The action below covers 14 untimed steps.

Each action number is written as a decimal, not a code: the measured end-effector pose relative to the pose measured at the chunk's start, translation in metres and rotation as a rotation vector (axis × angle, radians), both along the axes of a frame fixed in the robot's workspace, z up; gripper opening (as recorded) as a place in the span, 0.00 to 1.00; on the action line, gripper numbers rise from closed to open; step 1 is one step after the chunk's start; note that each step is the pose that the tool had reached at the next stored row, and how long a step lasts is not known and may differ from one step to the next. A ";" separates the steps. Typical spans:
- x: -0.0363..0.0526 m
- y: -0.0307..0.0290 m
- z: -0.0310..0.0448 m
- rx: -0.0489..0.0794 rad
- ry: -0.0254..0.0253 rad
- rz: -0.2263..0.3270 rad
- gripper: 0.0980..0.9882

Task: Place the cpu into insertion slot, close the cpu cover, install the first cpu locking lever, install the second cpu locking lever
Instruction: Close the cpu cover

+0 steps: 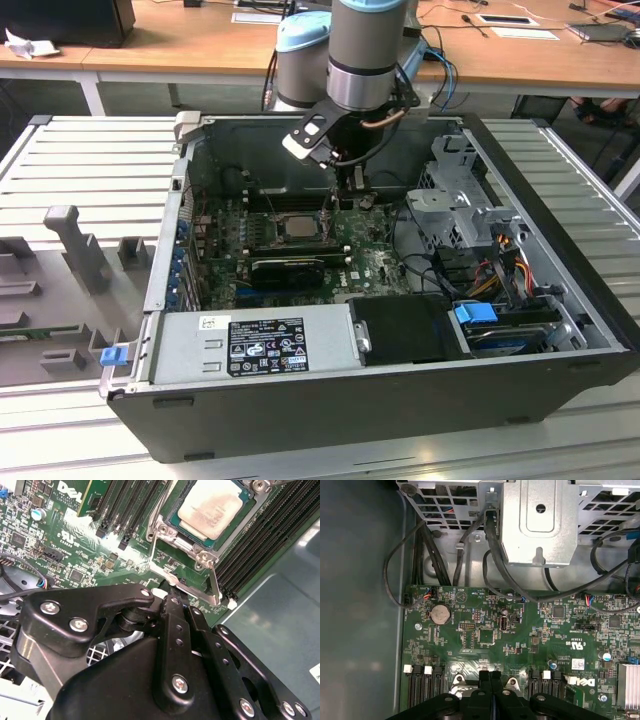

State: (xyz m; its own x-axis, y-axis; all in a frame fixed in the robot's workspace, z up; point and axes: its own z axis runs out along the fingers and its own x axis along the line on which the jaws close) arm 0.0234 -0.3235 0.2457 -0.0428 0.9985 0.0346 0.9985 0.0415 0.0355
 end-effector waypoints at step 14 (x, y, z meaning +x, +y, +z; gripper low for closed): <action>-0.0027 0.0000 0.0000 0.000 0.0000 0.000 0.01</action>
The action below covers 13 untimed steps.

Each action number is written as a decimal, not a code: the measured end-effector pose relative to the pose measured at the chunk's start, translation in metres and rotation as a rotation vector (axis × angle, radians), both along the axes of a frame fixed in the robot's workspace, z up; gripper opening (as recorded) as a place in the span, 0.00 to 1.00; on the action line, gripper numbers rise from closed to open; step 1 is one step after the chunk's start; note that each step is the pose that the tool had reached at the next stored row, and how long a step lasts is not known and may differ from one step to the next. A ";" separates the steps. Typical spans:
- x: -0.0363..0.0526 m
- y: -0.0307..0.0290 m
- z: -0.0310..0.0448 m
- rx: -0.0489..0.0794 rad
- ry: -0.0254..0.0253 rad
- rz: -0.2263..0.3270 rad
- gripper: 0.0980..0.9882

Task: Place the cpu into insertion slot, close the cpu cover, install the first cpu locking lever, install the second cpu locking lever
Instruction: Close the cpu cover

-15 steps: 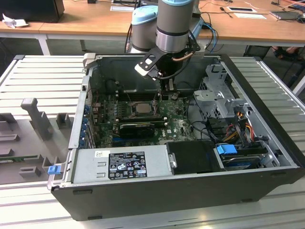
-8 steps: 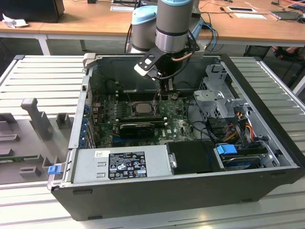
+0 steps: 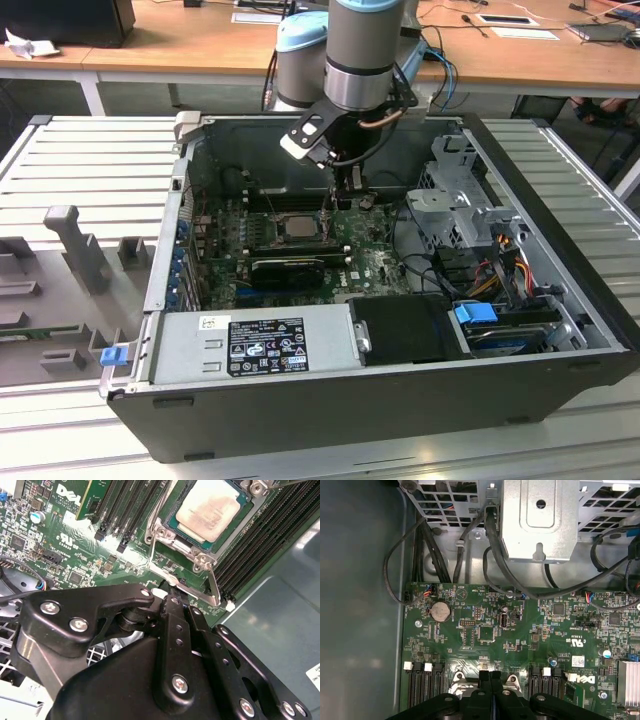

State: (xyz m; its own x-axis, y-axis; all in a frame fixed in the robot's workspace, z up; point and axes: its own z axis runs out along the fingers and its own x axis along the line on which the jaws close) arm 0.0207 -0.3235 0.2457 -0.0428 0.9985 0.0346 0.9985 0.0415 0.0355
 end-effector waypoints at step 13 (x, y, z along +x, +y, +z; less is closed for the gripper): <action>-0.0043 0.0000 0.0000 0.000 0.0000 0.000 0.01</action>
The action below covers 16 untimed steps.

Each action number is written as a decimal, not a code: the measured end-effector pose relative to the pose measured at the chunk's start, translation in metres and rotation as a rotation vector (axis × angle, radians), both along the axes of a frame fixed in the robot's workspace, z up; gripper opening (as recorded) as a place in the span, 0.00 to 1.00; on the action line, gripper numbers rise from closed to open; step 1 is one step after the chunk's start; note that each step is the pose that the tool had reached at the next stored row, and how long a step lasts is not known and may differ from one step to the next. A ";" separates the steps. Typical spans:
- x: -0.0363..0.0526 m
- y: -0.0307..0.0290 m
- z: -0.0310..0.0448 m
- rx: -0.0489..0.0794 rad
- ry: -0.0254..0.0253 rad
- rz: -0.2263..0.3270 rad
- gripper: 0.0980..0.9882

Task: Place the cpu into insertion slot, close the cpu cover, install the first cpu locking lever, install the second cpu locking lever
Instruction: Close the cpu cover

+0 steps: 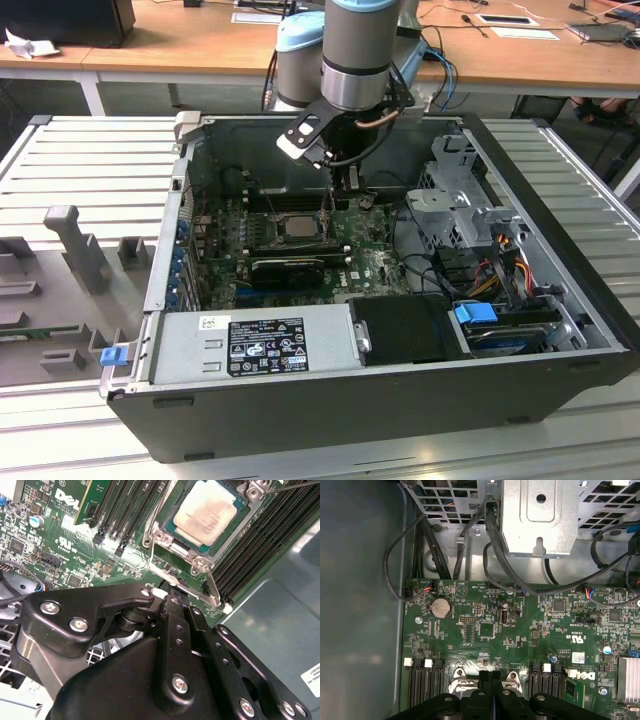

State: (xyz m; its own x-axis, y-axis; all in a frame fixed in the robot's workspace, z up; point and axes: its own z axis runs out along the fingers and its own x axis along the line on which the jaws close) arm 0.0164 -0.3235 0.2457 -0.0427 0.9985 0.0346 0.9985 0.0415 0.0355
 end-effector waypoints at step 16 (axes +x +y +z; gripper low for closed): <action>-0.0086 0.0000 0.0000 0.000 0.0000 0.000 0.01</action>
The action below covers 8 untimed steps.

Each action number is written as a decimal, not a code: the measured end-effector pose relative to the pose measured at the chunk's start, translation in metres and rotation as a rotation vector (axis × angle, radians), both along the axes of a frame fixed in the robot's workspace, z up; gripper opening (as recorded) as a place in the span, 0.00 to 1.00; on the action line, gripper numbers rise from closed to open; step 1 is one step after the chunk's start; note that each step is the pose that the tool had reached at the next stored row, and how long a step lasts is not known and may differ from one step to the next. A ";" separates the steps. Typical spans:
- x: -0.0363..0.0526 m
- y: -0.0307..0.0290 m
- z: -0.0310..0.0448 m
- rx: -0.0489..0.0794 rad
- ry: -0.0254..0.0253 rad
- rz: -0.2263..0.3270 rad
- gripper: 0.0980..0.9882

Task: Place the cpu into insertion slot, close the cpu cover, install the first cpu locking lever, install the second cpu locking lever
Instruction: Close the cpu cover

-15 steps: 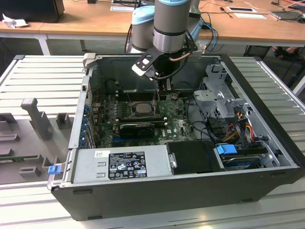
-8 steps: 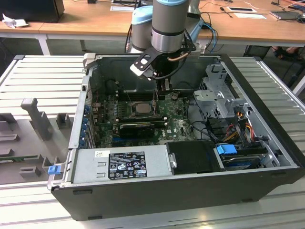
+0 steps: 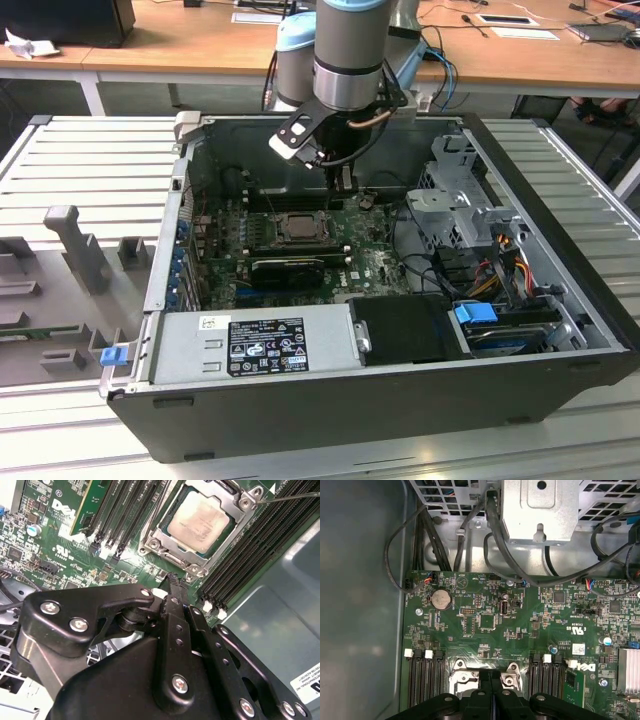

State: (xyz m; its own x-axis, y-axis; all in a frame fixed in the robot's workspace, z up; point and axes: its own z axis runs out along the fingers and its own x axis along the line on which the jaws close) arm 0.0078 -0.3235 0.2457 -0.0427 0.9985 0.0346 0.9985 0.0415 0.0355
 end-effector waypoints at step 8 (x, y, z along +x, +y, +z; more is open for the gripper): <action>-0.0031 0.0000 0.0000 0.000 0.0000 0.000 0.01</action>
